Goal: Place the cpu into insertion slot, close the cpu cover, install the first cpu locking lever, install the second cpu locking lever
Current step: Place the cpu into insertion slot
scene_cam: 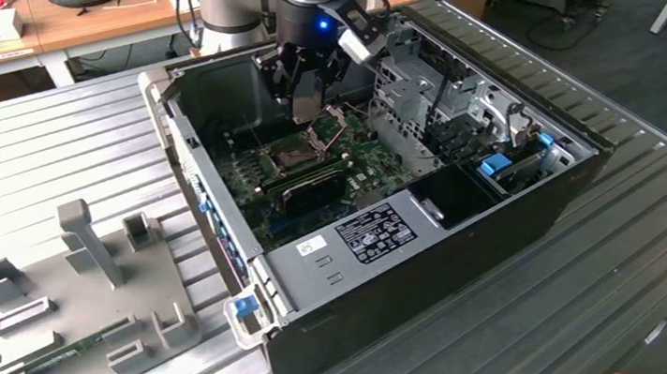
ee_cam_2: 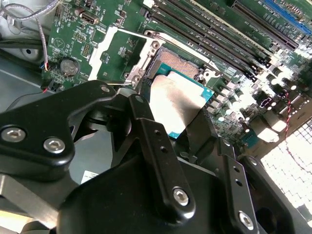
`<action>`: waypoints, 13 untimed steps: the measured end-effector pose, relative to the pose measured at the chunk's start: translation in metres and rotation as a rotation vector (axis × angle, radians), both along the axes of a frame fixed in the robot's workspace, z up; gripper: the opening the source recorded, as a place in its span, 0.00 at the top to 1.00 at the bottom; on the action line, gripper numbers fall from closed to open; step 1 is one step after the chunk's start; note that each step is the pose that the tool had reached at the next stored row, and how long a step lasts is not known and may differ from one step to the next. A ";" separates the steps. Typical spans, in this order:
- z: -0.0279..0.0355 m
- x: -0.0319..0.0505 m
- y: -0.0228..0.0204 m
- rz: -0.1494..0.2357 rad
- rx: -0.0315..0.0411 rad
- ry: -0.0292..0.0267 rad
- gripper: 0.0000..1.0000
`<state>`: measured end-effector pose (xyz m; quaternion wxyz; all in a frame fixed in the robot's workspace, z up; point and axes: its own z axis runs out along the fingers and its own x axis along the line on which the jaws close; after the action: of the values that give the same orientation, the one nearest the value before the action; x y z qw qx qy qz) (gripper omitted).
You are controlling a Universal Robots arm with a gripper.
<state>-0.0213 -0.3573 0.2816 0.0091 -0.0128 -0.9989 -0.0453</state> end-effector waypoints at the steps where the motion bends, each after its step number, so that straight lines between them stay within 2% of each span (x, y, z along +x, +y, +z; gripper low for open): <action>1: 0.0000 0.0000 0.0000 0.000 0.0000 0.0000 0.46; 9: -0.0004 0.0000 0.0000 -0.001 0.0002 -0.0001 0.46; 13: -0.0018 0.0000 0.0000 -0.032 0.0001 0.0000 0.46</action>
<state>-0.0213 -0.3573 0.2798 0.0084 -0.0290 -0.9985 -0.0454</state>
